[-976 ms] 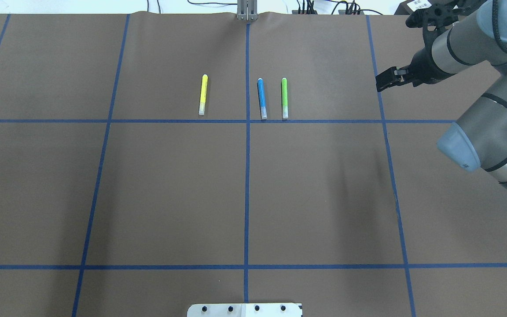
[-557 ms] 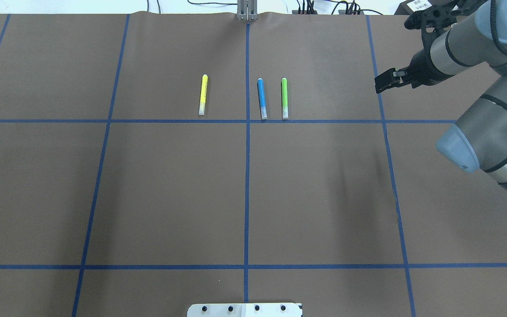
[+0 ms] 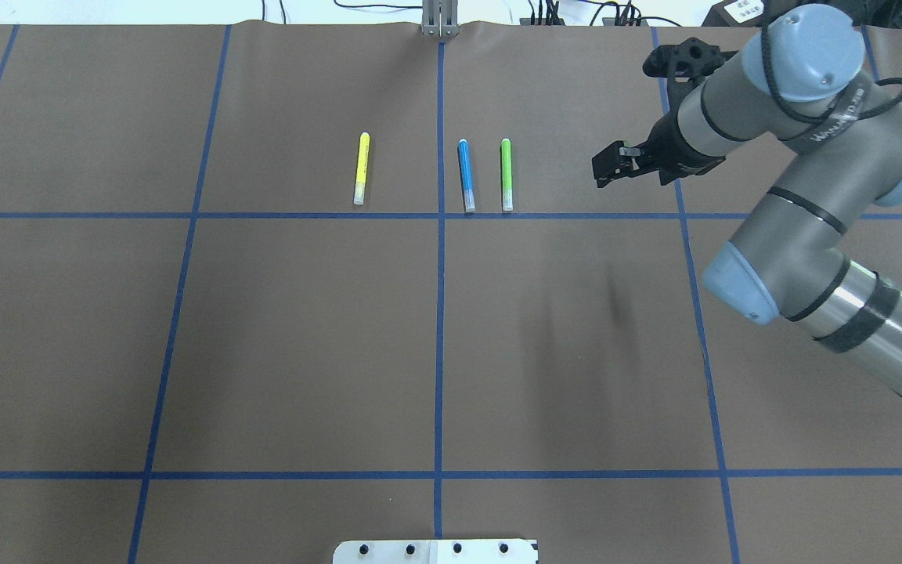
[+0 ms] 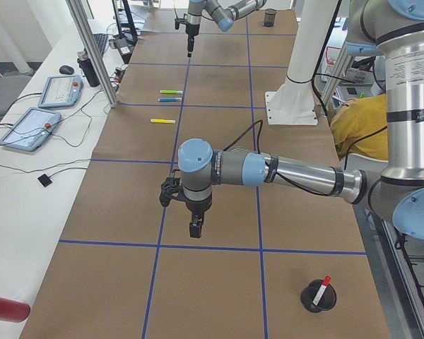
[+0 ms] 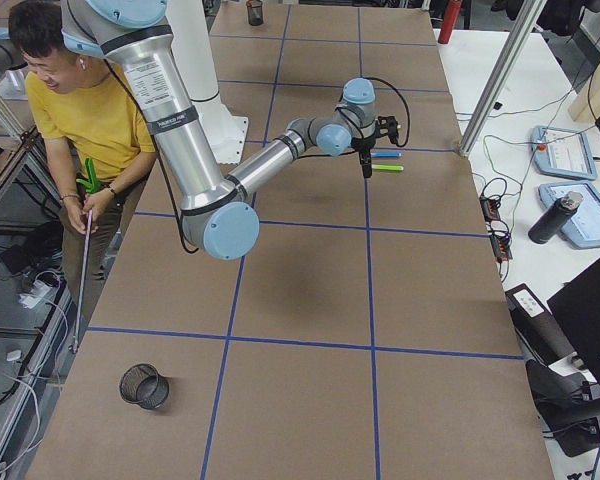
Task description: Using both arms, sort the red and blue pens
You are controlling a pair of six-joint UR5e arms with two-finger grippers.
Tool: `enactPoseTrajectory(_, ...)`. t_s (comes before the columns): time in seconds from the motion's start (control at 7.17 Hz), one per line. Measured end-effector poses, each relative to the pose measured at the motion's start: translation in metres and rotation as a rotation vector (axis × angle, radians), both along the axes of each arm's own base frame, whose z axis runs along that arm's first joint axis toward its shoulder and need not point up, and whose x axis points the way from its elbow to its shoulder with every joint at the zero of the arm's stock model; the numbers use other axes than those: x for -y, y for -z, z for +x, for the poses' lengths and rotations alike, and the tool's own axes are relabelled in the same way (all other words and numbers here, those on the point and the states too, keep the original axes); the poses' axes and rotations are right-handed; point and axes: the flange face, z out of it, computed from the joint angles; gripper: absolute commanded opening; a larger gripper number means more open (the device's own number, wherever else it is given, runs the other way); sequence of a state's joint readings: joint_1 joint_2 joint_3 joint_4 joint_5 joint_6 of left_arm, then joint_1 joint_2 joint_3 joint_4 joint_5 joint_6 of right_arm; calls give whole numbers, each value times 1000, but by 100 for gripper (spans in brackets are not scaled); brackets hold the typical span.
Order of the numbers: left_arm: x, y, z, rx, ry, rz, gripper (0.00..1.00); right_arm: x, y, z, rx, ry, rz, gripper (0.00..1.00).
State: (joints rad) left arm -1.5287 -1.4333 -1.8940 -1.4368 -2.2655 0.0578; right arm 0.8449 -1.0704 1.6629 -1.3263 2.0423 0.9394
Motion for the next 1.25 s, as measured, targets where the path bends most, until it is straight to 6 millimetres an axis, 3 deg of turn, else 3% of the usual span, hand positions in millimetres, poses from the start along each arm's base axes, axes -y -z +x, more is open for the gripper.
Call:
enactPoseTrajectory(0.42,6,5,1,-1,-2,11,100,54,47,-99,-34,-29,-80,100)
enactPoseTrajectory(0.7,6,6,1,-1,-2,13,100,75,90,-159,-59,-34,-123,100)
enactPoseTrajectory(0.98,6,6,1,-1,-2,12,100,85,117,-197,-104,-14,-156,99)
enactPoseTrajectory(1.11,6,5,1,-1,-2,11,100,85,117,-207,-124,1,-160,95)
enactPoseTrajectory(1.25,6,5,1,-1,-2,10,100,85,112,-214,-139,14,-161,84)
